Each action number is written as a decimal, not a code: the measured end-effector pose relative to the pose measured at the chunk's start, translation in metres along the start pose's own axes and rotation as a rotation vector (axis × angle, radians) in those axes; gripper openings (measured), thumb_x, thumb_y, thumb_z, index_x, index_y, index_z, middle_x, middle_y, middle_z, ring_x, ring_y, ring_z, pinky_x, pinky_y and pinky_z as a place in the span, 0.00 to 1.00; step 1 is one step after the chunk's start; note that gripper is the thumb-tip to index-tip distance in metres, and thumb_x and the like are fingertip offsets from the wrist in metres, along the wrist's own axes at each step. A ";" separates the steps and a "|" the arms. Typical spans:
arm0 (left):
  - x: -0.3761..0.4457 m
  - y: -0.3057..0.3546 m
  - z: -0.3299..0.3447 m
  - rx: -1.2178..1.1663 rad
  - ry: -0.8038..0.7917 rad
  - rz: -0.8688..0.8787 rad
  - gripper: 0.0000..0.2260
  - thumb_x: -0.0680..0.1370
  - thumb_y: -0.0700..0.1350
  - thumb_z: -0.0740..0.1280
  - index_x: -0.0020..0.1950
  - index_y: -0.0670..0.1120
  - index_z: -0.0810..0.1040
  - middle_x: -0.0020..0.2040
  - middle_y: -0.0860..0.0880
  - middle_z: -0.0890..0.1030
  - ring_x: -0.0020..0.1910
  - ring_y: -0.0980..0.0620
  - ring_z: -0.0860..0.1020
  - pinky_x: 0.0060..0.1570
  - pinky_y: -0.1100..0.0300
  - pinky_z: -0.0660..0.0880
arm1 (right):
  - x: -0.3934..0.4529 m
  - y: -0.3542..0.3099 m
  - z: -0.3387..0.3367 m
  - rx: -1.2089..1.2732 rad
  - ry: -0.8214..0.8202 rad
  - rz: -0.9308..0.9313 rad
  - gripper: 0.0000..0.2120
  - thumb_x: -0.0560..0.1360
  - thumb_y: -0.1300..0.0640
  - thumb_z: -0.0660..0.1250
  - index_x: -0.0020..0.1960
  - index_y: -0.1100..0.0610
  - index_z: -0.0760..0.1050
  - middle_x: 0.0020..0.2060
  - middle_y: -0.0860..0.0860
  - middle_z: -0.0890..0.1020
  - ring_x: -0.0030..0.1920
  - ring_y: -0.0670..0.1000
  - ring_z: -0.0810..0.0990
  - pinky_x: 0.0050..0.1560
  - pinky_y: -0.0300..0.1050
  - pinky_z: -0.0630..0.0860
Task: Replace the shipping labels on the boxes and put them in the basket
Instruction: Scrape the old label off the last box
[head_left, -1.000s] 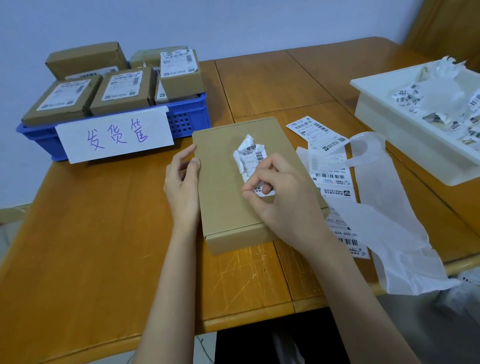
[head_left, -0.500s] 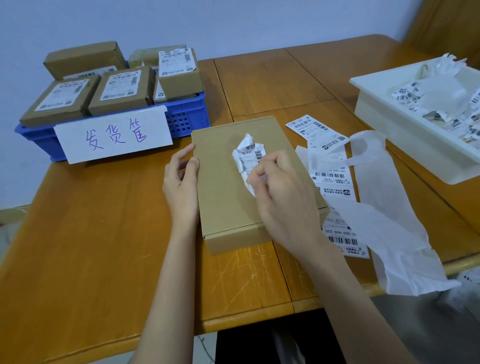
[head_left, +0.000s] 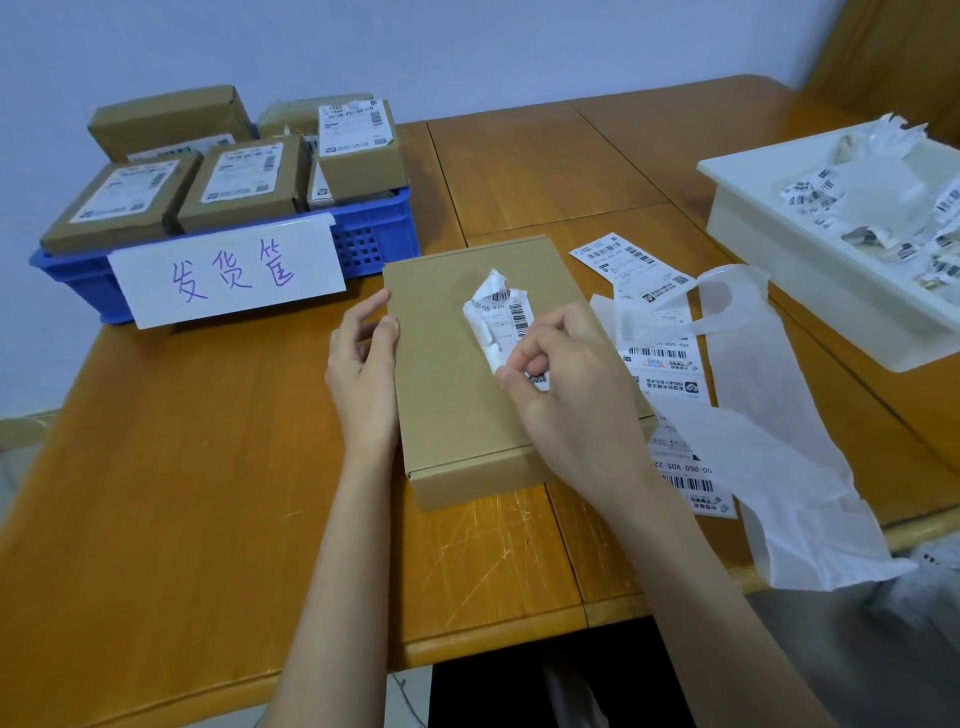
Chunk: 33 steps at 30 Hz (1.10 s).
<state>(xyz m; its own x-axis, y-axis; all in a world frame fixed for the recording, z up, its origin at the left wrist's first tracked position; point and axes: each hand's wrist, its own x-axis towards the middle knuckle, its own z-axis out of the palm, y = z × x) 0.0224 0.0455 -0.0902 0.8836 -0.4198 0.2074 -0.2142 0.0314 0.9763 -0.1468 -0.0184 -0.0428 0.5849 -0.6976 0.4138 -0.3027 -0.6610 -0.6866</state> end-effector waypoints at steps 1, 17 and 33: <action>0.000 0.000 0.000 0.002 -0.001 0.003 0.12 0.82 0.46 0.63 0.64 0.53 0.79 0.61 0.44 0.78 0.58 0.48 0.78 0.46 0.67 0.73 | 0.000 -0.002 -0.001 0.010 -0.002 -0.009 0.03 0.75 0.60 0.67 0.42 0.56 0.75 0.47 0.46 0.72 0.43 0.43 0.72 0.43 0.39 0.72; 0.001 -0.003 -0.001 0.030 -0.004 0.004 0.12 0.82 0.47 0.63 0.64 0.54 0.79 0.60 0.46 0.79 0.57 0.49 0.78 0.48 0.62 0.72 | -0.006 0.008 -0.004 -0.070 0.005 -0.086 0.06 0.74 0.63 0.69 0.40 0.57 0.75 0.60 0.53 0.76 0.72 0.55 0.65 0.67 0.41 0.58; 0.001 -0.001 0.000 -0.002 -0.008 -0.012 0.12 0.82 0.46 0.64 0.64 0.53 0.79 0.60 0.44 0.78 0.58 0.46 0.78 0.48 0.64 0.72 | -0.006 0.008 -0.020 -0.007 -0.084 -0.010 0.05 0.72 0.61 0.72 0.42 0.57 0.76 0.54 0.47 0.73 0.58 0.43 0.72 0.52 0.21 0.62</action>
<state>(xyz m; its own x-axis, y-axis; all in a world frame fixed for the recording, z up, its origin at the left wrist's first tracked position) 0.0230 0.0449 -0.0915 0.8828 -0.4273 0.1951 -0.2026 0.0283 0.9788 -0.1674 -0.0254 -0.0389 0.6487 -0.6655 0.3692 -0.3018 -0.6703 -0.6780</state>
